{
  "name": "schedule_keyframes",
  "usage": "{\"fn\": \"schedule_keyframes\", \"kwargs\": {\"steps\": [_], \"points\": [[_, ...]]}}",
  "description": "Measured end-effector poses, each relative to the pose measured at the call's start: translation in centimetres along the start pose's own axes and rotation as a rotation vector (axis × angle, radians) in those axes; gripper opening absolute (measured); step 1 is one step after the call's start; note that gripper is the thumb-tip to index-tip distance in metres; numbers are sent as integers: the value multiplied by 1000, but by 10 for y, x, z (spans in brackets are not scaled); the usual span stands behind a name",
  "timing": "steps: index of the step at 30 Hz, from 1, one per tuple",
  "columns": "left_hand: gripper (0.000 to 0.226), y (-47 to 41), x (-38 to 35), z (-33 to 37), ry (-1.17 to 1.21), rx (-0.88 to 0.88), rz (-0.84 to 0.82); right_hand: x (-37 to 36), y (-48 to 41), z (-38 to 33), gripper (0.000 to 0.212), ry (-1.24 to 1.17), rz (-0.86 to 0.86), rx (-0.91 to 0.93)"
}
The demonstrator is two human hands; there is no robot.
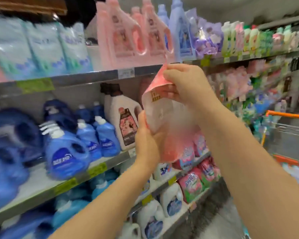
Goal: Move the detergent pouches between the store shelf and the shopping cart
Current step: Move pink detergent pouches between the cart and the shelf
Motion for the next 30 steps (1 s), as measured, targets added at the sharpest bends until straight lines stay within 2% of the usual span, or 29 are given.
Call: {"fn": "schedule_keyframes", "kwargs": {"steps": [2,4,6,8,11,14,16,19,21,25,26,30], "points": [[30,-13,41,19,15,-13,63,-38,-6,-1,15,-160,-87,33],[35,-30,79,20,-13,-5,124,-58,-18,6,7,-142,-82,100],[35,-42,109,36,28,-19,201,-75,-31,20,32,0,-76,115],[37,-59,135,50,89,-62,194,-96,-46,36,59,120,-146,92],[38,-86,163,81,61,-103,185,-133,-69,47,73,106,-353,49],[30,-112,181,111,-18,-133,135,-167,-93,36,63,-130,-558,78],[26,-125,191,127,-81,-139,119,-188,-110,25,58,-180,-641,175],[31,-143,208,145,-143,-169,124,-213,-135,7,46,-197,-654,292],[29,-156,230,148,-164,-180,185,-233,-151,2,51,-182,-640,303],[52,-182,274,145,-129,-168,208,-275,-176,-8,79,-89,-606,356],[61,-187,287,144,-121,-158,200,-286,-182,-10,81,-71,-602,375],[100,-211,334,150,-167,-122,142,-326,-201,-32,55,-33,-595,440]]}}
Point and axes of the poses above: each hand's wrist, its own y-axis away from the middle knuckle, its own x-axis out of the back of the hand, z = x × y, the point moved 6 cm from there along -y, towards the middle knuckle, and after that the axes turned 6 degrees about -z, right-handed, at the moved point
